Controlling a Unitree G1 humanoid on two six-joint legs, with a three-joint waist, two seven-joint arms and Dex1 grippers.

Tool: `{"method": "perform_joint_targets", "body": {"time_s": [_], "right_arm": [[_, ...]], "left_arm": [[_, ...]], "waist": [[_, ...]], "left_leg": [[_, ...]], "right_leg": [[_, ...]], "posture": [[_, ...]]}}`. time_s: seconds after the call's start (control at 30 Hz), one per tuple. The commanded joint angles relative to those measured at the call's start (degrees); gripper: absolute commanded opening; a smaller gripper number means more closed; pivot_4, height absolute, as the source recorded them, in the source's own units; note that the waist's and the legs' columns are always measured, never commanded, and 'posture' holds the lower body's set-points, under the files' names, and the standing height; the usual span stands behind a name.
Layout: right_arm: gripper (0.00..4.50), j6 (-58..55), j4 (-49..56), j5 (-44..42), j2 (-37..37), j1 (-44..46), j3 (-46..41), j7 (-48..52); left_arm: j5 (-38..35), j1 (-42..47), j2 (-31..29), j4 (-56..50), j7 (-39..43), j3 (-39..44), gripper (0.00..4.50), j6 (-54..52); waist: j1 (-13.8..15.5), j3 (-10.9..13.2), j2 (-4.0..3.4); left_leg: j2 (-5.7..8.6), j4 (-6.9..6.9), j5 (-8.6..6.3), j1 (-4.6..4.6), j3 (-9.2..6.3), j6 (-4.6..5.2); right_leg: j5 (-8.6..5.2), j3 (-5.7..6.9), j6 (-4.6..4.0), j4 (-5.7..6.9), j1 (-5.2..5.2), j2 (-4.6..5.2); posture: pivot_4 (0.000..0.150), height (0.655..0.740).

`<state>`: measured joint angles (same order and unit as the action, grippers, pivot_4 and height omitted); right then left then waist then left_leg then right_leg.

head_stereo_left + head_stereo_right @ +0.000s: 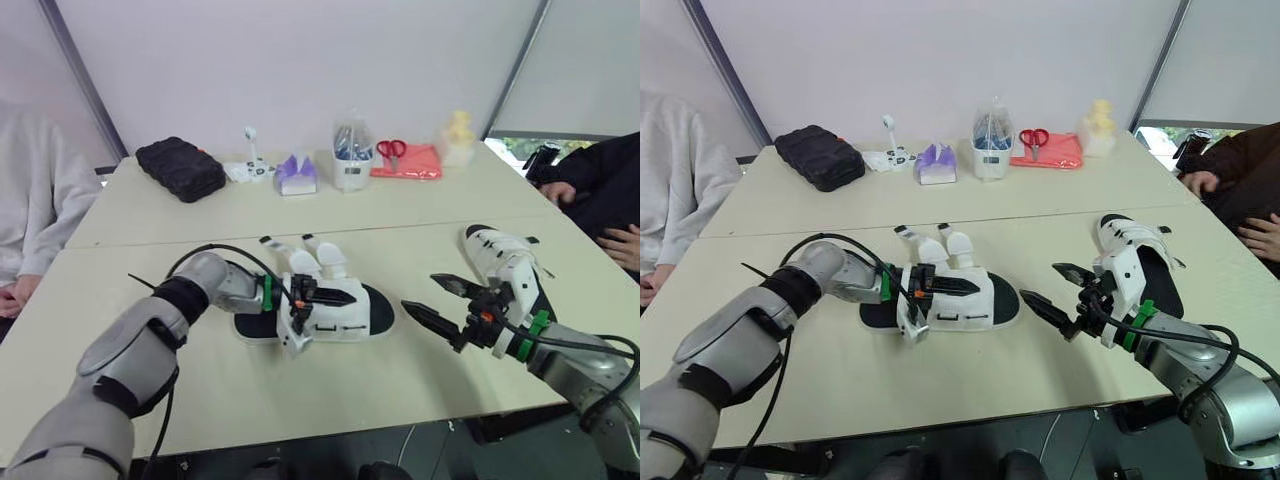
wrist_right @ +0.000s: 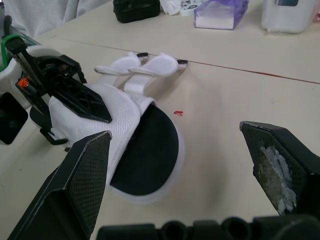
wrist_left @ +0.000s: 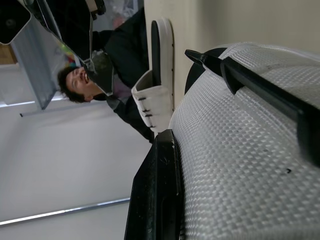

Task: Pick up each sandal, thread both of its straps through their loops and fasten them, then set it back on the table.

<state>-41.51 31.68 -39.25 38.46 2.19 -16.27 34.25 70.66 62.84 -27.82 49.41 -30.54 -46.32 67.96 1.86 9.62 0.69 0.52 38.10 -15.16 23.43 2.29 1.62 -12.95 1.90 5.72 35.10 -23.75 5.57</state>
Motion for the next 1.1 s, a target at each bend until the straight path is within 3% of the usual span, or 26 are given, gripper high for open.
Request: {"method": "perform_joint_targets", "body": {"time_s": [0.03, 0.1, 0.13, 0.23, 0.4, 0.43, 0.9, 0.97, 1.03, 1.1], "right_arm": [[4.50, -0.23, 2.51, -1.50, 0.70, -0.52, -1.49, -0.09], [4.50, -0.42, 2.64, -1.26, 1.12, -1.44, -1.41, 0.34], [4.50, -0.40, 2.56, -1.18, 1.34, -1.92, -1.51, 0.65], [4.50, 0.24, 1.70, -0.66, 2.11, -2.81, -1.43, 1.65], [4.50, 1.25, 0.59, 0.62, 2.60, -3.05, -0.74, 2.65], [4.50, 1.45, 0.28, 0.91, 2.70, -3.00, -0.53, 2.96], [4.50, 6.87, -5.20, 4.32, 2.25, -3.93, 0.06, 6.36], [4.50, 8.20, -5.53, 4.99, 2.14, -4.82, -0.07, 6.89], [4.50, 9.90, -5.92, 6.08, 2.03, -4.93, 0.29, 7.19], [4.50, 10.99, -6.35, 6.61, 2.06, -4.93, 0.37, 7.58]], "left_arm": [[-4.17, 0.27, 2.48, 1.24, 0.34, 0.87, 0.02, 1.28], [-7.01, -0.03, 3.97, 3.82, 3.90, 1.48, 0.02, 1.81], [-8.55, -0.28, 4.53, 4.78, 5.75, 1.87, 0.36, 1.92], [-12.11, -0.90, 5.49, 6.18, 10.21, 2.67, 1.60, 2.09], [-14.37, -1.89, 5.27, 5.51, 13.72, 3.01, 4.16, 1.75], [-14.71, -2.22, 4.69, 5.60, 14.62, 3.05, 4.48, 1.82], [-33.91, -14.11, -8.44, -1.58, 33.01, 10.21, 4.48, 5.99], [-41.44, -18.27, -10.86, -4.27, 36.63, 11.84, 4.48, 4.94], [-55.76, -22.98, -13.57, -8.45, 43.05, 13.89, 4.48, 0.10], [-64.99, -25.90, -14.69, -12.98, 48.71, 15.55, 4.48, -5.21]], "waist": [[0.48, 0.00, 0.00], [0.58, -0.02, 0.00], [0.57, -0.03, 0.00], [0.42, -0.01, 0.02], [0.40, -0.01, 0.03], [0.40, -0.01, 0.03], [0.16, -0.05, -0.02], [0.15, -0.06, -0.04], [-0.09, -0.06, -0.06], [-0.58, -0.06, -0.06]], "left_leg": [[0.00, 0.00, 0.00, 0.00, 0.00, 0.00], [0.00, 0.00, 0.00, 0.00, -0.01, 0.00], [0.00, 0.00, 0.00, 0.00, -0.01, 0.01], [0.02, 0.01, -0.01, 0.01, 0.00, 0.02], [0.00, 0.03, -0.01, -0.03, -0.04, 0.02], [0.00, 0.03, -0.01, -0.03, -0.04, 0.02], [-0.05, 0.04, -0.01, -0.10, -0.04, 0.02], [-0.05, 0.04, -0.01, -0.11, -0.04, 0.01], [-0.06, 0.03, -0.01, -0.12, -0.05, 0.01], [-0.10, 0.03, -0.01, -0.12, -0.08, 0.01]], "right_leg": [[0.00, -0.01, 0.00, 0.00, 0.00, 0.00], [0.00, 0.00, 0.00, 0.00, 0.00, 0.00], [0.00, 0.00, 0.00, 0.00, 0.01, 0.00], [0.00, 0.00, 0.01, 0.00, 0.01, 0.00], [0.01, 0.00, 0.00, 0.07, 0.01, -0.01], [0.01, 0.01, 0.00, 0.08, 0.01, -0.02], [0.01, -0.01, -0.01, 0.13, 0.04, -0.01], [0.01, -0.01, -0.01, 0.11, 0.06, 0.00], [0.01, -0.03, -0.01, 0.12, 0.05, 0.06], [0.01, -0.05, -0.02, 0.15, 0.03, 0.11]], "posture": [[0.150, 0.7400], [0.150, 0.7400], [0.150, 0.7400], [0.150, 0.7400], [0.150, 0.7400], [0.150, 0.7400], [0.150, 0.7400], [0.150, 0.7400], [0.150, 0.7400], [0.150, 0.7400]]}}
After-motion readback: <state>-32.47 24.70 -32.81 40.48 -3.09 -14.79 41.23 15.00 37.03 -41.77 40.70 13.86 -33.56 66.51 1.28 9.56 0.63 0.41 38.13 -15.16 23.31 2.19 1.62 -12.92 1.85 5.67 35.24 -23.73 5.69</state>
